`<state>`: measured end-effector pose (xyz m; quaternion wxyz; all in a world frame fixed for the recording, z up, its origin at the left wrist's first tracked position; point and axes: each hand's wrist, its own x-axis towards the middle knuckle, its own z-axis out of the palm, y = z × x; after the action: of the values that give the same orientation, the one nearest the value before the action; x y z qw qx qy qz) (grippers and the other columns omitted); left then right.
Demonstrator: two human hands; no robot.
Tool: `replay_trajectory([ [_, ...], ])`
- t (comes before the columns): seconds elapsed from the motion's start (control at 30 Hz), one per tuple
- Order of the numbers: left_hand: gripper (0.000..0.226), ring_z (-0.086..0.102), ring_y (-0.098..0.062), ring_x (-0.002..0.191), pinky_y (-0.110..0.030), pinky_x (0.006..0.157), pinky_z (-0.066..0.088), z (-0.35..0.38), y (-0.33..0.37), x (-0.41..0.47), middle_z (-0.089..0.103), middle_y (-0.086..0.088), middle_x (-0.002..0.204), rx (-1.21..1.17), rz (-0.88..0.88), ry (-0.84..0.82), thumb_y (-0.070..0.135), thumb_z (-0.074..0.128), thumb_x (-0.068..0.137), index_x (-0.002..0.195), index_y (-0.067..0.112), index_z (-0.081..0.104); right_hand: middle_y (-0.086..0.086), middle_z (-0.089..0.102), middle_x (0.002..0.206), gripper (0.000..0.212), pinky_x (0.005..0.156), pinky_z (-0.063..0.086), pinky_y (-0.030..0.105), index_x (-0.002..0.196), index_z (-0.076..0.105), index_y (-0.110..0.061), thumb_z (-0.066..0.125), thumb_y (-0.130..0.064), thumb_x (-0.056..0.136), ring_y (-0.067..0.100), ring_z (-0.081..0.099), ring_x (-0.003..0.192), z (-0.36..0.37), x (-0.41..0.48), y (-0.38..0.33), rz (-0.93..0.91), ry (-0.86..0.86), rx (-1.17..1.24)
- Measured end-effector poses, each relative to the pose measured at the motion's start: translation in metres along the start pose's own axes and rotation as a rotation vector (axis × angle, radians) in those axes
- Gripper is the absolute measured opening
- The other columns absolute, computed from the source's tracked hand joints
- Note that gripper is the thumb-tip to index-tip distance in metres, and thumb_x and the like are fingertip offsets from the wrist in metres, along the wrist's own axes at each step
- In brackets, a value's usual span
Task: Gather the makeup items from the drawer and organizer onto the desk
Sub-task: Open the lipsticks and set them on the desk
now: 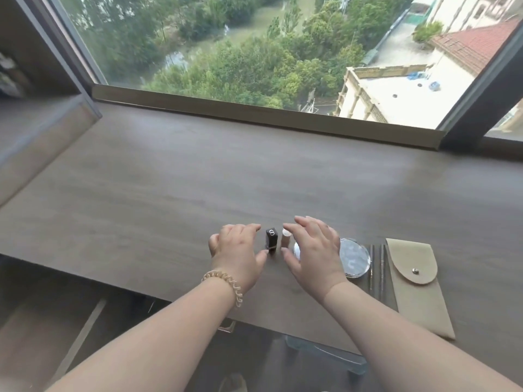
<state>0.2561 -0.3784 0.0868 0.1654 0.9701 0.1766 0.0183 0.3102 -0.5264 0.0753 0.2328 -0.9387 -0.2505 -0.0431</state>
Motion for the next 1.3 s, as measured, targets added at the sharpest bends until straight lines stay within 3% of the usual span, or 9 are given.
replay_trajectory([
  [0.2, 0.034, 0.036, -0.016, 0.123, -0.034, 0.092, 0.024, 0.019, -0.003, 0.022, 0.056, 0.011, 0.115, -0.041, 0.042, -0.123, 0.05, 0.051, 0.083, 0.113, 0.035, 0.054, 0.007, 0.048, 0.139, 0.033, 0.105, 0.008, 0.038, 0.11, 0.065, -0.026, 0.069, -0.029, 0.077, 0.03, 0.034, 0.135, 0.015, 0.022, -0.017, 0.02, -0.044, -0.104],
  [0.37, 0.025, 0.043, -0.017, 0.117, -0.035, 0.089, 0.026, 0.019, -0.005, 0.033, 0.064, 0.011, 0.109, -0.097, 0.069, -0.101, 0.044, 0.051, 0.086, 0.106, 0.033, 0.062, -0.001, 0.037, 0.147, 0.021, 0.108, -0.002, 0.035, 0.105, 0.066, -0.03, 0.061, -0.034, 0.086, 0.023, 0.012, 0.143, 0.014, 0.026, -0.018, 0.034, -0.045, -0.086],
  [0.57, 0.018, 0.058, -0.005, 0.097, -0.026, 0.079, 0.02, -0.027, -0.002, 0.033, 0.066, 0.018, 0.088, -0.455, 0.038, 0.048, 0.046, 0.064, 0.08, 0.087, 0.03, 0.064, -0.007, 0.057, 0.129, 0.049, 0.106, 0.009, 0.033, 0.113, 0.064, -0.029, 0.04, -0.058, 0.081, 0.018, 0.029, 0.136, -0.017, 0.016, -0.034, 0.103, 0.186, 0.044],
  [0.63, 0.014, 0.06, 0.003, 0.09, -0.029, 0.089, 0.027, -0.047, 0.002, 0.032, 0.066, 0.021, 0.079, -0.617, 0.014, 0.028, 0.044, 0.068, 0.075, 0.079, 0.031, 0.063, -0.013, 0.062, 0.12, 0.054, 0.106, 0.01, 0.034, 0.115, 0.063, -0.029, 0.04, -0.061, 0.079, 0.015, 0.031, 0.135, -0.03, 0.01, -0.041, 0.137, 0.22, 0.071],
  [0.7, 0.013, 0.06, 0.009, 0.083, -0.041, 0.097, 0.04, -0.064, 0.008, 0.031, 0.067, 0.024, 0.074, -0.748, 0.04, 0.007, 0.046, 0.066, 0.067, 0.072, 0.034, 0.062, -0.017, 0.065, 0.109, 0.058, 0.109, 0.011, 0.038, 0.113, 0.064, -0.03, 0.041, -0.066, 0.073, 0.013, 0.034, 0.133, -0.039, 0.006, -0.051, 0.15, 0.222, 0.093],
  [0.87, 0.019, 0.065, -0.008, 0.074, -0.05, 0.087, 0.048, -0.091, 0.031, 0.019, 0.066, 0.022, 0.065, -0.857, 0.085, -0.013, 0.05, 0.062, 0.062, 0.078, 0.042, 0.057, -0.034, 0.05, 0.068, 0.034, 0.105, 0.021, 0.043, 0.082, 0.068, -0.034, 0.054, -0.063, 0.07, 0.01, 0.054, 0.11, -0.056, 0.002, -0.071, 0.186, 0.374, 0.202],
  [0.97, 0.019, 0.064, -0.008, 0.066, -0.048, 0.081, 0.051, -0.103, 0.038, 0.015, 0.067, 0.019, 0.063, -0.88, 0.117, -0.002, 0.05, 0.062, 0.066, 0.077, 0.035, 0.059, -0.03, 0.054, 0.067, 0.017, 0.103, 0.02, 0.039, 0.077, 0.066, -0.034, 0.065, -0.051, 0.072, 0.009, 0.055, 0.105, -0.064, 0.005, -0.071, 0.181, 0.398, 0.2],
  [1.13, 0.024, 0.067, -0.014, 0.069, -0.041, 0.071, 0.054, -0.118, 0.048, 0.011, 0.071, 0.006, 0.067, -0.908, 0.122, 0.031, 0.047, 0.068, 0.068, 0.072, 0.024, 0.064, -0.019, 0.063, 0.074, 0.017, 0.099, 0.018, 0.034, 0.077, 0.064, -0.032, 0.059, -0.048, 0.078, 0.009, 0.053, 0.102, -0.073, 0.001, -0.072, 0.149, 0.425, 0.173],
  [1.3, 0.022, 0.061, -0.006, 0.059, -0.034, 0.065, 0.048, -0.116, 0.054, 0.005, 0.067, 0.015, 0.06, -0.932, 0.055, 0.096, 0.044, 0.069, 0.073, 0.068, 0.023, 0.064, -0.019, 0.061, 0.073, 0.02, 0.099, 0.016, 0.032, 0.079, 0.064, -0.032, 0.051, -0.048, 0.079, 0.009, 0.055, 0.095, -0.073, 0.0, -0.067, 0.116, 0.453, 0.101],
])
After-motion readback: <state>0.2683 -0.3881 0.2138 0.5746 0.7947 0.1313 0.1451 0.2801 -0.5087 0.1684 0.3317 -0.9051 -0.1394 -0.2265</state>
